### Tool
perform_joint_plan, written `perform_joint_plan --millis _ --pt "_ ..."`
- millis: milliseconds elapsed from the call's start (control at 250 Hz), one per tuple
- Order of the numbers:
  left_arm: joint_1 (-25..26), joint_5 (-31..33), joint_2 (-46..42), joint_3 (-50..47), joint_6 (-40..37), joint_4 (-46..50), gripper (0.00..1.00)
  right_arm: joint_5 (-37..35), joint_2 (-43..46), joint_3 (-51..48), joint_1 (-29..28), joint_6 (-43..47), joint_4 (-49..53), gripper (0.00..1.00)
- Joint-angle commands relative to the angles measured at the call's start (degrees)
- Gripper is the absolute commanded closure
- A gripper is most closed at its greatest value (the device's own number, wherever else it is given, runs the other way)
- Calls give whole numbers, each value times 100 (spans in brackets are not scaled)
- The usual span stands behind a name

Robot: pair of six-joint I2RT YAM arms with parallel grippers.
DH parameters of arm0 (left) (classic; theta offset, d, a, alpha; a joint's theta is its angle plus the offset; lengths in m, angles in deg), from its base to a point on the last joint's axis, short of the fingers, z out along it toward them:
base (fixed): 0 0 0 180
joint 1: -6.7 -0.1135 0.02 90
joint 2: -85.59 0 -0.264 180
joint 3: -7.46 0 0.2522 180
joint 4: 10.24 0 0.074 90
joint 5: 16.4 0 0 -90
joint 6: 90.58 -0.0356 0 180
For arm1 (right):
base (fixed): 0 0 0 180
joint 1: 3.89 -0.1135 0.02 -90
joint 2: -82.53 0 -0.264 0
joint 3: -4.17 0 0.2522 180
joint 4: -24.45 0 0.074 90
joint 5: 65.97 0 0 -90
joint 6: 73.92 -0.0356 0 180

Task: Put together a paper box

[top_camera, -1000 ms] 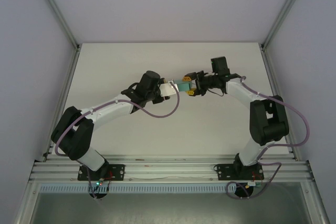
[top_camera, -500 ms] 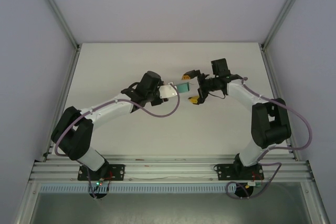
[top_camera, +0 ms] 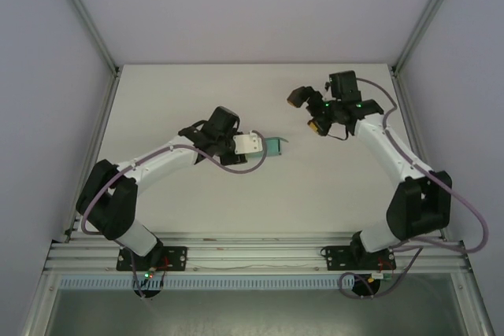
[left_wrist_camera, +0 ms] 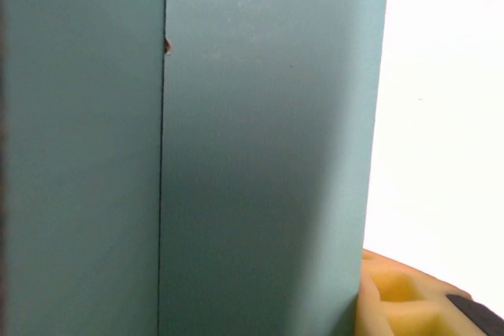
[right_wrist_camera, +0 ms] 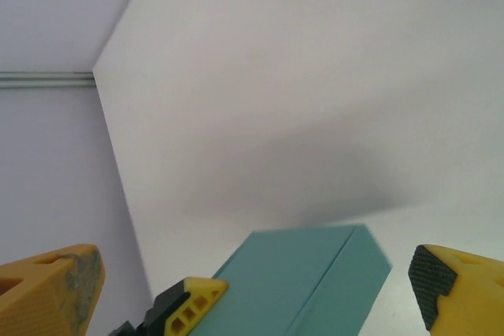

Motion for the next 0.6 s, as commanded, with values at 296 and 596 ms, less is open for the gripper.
perform_joint_plan --millis 296,596 --pt "-180 -574 611 844 163 1428 55 -795 1356 -1371 17 3058 -1711 0" --pt "-193 -783 1038 1209 -9 1966 55 430 1671 -1580 -198 4817 -1107 0"
